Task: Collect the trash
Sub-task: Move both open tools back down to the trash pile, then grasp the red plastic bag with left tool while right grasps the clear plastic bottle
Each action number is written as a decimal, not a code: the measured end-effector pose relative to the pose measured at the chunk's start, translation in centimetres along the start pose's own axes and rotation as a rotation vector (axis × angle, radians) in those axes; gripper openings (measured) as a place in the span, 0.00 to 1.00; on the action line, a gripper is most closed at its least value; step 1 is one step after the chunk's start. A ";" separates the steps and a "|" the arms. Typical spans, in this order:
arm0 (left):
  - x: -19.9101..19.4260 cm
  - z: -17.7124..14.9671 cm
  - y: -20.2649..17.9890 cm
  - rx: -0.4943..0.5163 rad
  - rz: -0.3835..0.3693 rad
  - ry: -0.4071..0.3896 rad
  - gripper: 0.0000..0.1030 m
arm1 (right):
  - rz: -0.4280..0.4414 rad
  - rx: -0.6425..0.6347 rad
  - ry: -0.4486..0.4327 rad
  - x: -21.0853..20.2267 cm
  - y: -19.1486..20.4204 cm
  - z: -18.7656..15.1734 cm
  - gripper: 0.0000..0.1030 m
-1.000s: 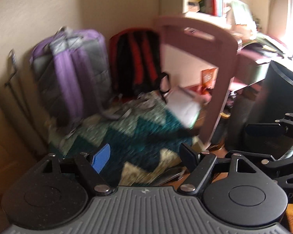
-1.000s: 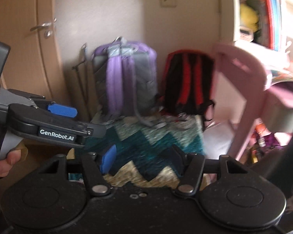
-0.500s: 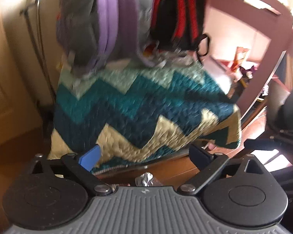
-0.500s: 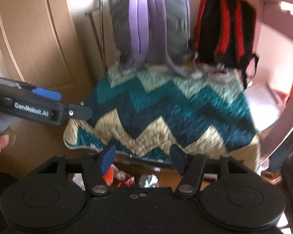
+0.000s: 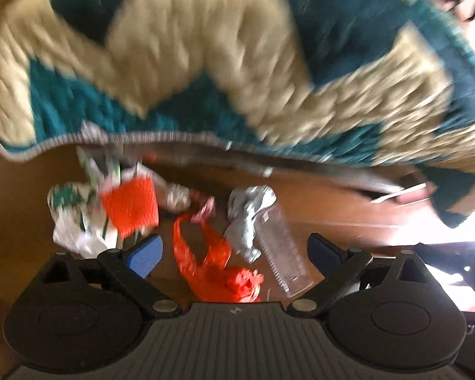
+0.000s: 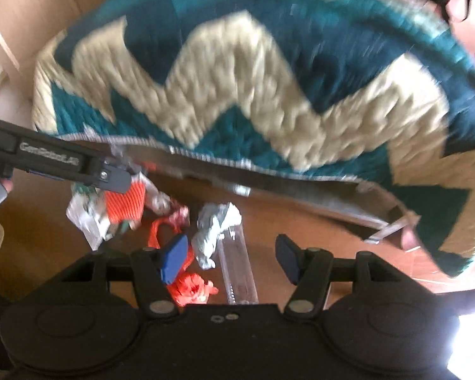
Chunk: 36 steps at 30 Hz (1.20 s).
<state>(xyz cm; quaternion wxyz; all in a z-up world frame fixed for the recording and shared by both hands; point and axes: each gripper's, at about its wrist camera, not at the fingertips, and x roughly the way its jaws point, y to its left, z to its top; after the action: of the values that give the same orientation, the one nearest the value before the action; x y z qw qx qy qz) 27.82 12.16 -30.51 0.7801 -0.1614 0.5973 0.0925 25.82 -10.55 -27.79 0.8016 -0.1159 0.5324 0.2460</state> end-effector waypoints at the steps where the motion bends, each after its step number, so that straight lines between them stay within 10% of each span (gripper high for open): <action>1: 1.4 0.0 0.0 -0.007 0.011 0.027 0.96 | 0.009 -0.007 0.011 0.9 -0.1 -0.2 0.60; 13: 15.0 -2.9 0.9 -0.173 0.028 0.352 0.96 | 0.053 -0.119 0.194 12.3 -0.1 -3.2 0.59; 36: 27.6 -7.8 3.2 -0.316 0.002 0.631 0.96 | 0.010 -0.240 0.389 25.3 0.2 -6.7 0.58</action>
<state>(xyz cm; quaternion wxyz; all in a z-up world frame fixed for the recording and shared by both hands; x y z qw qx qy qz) 27.12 10.93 -59.31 0.5226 -0.3000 0.7873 0.1303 28.26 -6.55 -53.59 0.6630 -0.2529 0.6445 0.2847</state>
